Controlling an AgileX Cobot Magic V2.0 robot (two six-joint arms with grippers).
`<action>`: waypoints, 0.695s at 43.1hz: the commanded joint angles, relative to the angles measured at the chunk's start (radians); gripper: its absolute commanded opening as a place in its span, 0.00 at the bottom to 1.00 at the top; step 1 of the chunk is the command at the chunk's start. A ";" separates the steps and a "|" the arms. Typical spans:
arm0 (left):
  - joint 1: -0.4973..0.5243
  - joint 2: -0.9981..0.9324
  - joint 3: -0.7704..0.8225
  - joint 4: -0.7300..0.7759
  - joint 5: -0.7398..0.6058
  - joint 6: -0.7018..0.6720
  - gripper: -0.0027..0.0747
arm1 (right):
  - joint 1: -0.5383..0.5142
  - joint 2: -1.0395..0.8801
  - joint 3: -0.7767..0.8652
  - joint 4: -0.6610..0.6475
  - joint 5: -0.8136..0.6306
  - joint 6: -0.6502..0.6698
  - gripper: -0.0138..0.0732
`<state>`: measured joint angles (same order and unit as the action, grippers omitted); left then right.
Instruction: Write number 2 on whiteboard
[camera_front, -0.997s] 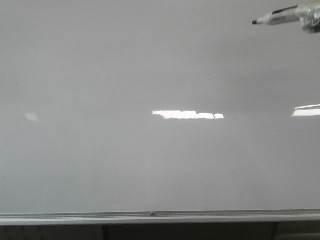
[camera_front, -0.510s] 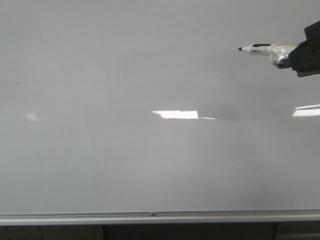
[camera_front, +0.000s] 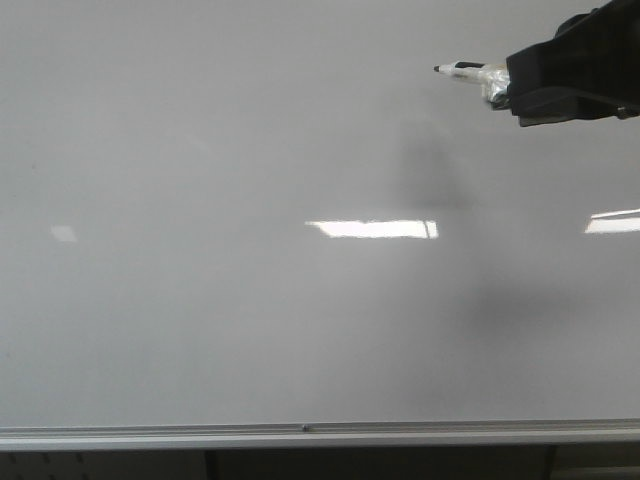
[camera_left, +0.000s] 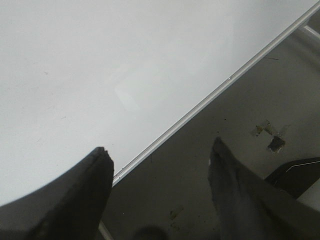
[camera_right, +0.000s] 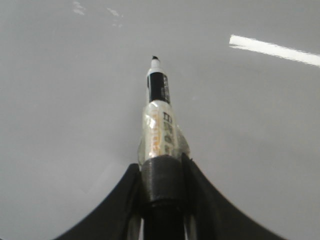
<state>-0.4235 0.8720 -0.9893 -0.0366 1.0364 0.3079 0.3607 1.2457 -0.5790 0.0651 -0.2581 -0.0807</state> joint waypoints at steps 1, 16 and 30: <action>0.005 -0.005 -0.025 -0.012 -0.057 -0.012 0.56 | -0.007 0.020 -0.057 -0.002 -0.084 -0.021 0.18; 0.005 -0.005 -0.025 -0.012 -0.057 -0.012 0.56 | -0.082 0.093 -0.106 -0.001 -0.012 -0.021 0.18; 0.005 -0.005 -0.025 -0.012 -0.057 -0.012 0.56 | -0.051 0.142 -0.105 -0.001 0.161 -0.020 0.18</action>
<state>-0.4235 0.8720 -0.9893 -0.0366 1.0364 0.3079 0.2867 1.3903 -0.6553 0.0651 -0.0499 -0.0924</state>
